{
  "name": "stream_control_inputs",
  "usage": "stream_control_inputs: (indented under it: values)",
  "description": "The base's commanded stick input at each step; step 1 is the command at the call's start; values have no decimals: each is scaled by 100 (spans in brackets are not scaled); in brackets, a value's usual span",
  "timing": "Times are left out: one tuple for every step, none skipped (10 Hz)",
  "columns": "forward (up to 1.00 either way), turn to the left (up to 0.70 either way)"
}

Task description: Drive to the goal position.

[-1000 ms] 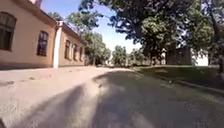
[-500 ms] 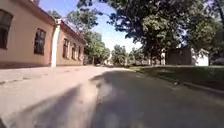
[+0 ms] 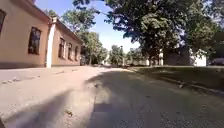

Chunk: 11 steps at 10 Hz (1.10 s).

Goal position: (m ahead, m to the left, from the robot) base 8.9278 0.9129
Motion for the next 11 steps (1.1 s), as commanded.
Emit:
stream_control_inputs:
  values:
    - [70, -32]
    - [70, -32]
    - [70, -24]
    - [70, -3]
    - [70, 0]
    - [70, 0]
    - [70, 0]
    - [70, 0]
    - [70, 0]
    - [70, 0]
    - [70, 0]
